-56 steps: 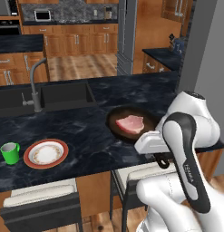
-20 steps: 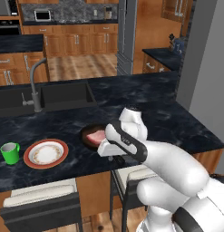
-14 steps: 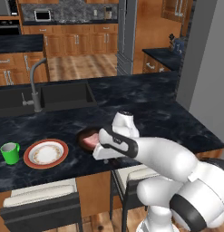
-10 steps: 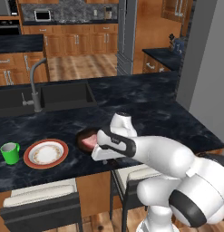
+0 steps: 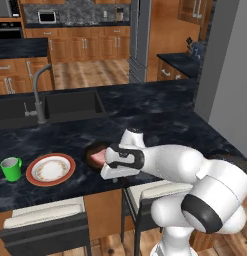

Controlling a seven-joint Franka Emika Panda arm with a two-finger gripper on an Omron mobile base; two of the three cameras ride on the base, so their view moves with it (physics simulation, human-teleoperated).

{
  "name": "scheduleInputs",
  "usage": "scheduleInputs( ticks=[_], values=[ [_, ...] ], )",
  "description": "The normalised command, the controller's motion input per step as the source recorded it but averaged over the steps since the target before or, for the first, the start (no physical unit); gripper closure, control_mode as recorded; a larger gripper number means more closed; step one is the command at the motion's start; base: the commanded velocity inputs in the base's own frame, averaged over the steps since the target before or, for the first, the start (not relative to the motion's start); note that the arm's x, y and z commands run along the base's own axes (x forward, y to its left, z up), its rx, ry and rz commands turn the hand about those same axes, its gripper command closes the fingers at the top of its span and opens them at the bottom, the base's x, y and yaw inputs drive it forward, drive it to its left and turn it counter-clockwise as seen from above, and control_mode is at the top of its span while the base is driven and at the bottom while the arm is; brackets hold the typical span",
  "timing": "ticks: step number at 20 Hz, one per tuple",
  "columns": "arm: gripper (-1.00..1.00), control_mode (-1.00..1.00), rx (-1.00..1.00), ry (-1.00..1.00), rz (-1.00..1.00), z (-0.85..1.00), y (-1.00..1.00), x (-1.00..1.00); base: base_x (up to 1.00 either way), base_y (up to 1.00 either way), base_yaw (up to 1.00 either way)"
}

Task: Pick up the pan with the steak in it and place it on the dining table. Then place the steak on the plate.

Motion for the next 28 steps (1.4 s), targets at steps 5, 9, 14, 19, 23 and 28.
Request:
scheduleInputs(
  ticks=[5, 9, 14, 19, 23, 28],
  values=[
    [1.00, -1.00, 0.00, -0.02, -0.02, -0.24, 0.08, 0.36, 0.00, 0.00, 0.00],
    [1.00, -1.00, 0.00, 0.00, -0.03, -0.06, 0.08, 0.20, 0.00, 0.00, 0.00],
    [1.00, -1.00, 0.00, 0.00, -0.05, -0.10, 0.12, 0.40, 0.00, 0.00, 0.00],
    [1.00, -1.00, -0.06, 0.00, -0.04, -0.29, 0.27, 0.28, 0.00, 0.00, 0.00],
    [1.00, -1.00, -0.04, 0.02, 0.00, -0.37, 0.39, 0.15, 0.00, 0.00, 0.00],
    [-1.00, -1.00, -0.01, 0.01, 0.00, -0.12, 0.12, 0.00, 0.00, 0.00, 0.00]
  ],
)
